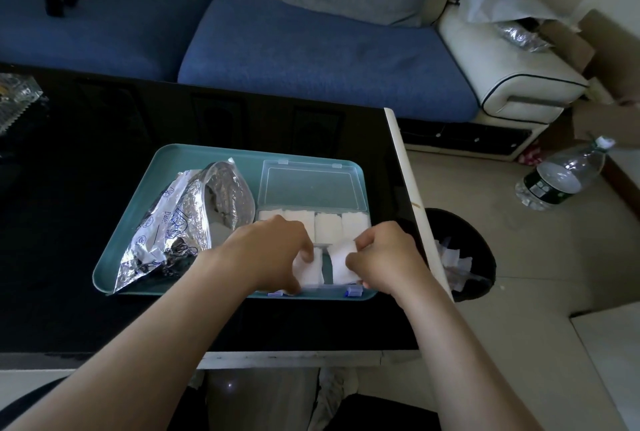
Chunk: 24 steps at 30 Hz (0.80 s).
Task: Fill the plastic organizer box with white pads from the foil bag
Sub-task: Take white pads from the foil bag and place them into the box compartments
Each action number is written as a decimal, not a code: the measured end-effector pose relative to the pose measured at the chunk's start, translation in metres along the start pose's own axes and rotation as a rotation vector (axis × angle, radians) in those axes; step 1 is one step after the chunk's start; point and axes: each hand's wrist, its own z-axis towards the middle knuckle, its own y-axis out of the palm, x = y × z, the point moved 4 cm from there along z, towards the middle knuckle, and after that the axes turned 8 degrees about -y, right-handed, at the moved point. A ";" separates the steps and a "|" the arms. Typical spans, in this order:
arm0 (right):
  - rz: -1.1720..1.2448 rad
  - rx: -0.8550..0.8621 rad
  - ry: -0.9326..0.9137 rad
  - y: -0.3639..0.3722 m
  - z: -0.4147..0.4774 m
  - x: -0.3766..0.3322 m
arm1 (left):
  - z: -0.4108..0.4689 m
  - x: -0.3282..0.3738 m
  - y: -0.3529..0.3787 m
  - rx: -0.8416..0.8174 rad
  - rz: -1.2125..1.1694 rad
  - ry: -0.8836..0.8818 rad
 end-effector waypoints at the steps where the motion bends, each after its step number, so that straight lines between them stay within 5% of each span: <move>1: -0.015 -0.003 -0.001 0.002 0.000 0.000 | 0.000 0.000 0.000 0.011 0.012 -0.009; 20: -0.525 0.061 -0.181 0.023 -0.007 -0.021 | 0.008 -0.008 0.003 0.033 -0.061 -0.021; 24: -0.493 -0.083 -0.189 0.031 -0.002 -0.020 | 0.004 -0.008 -0.007 0.093 -0.108 0.040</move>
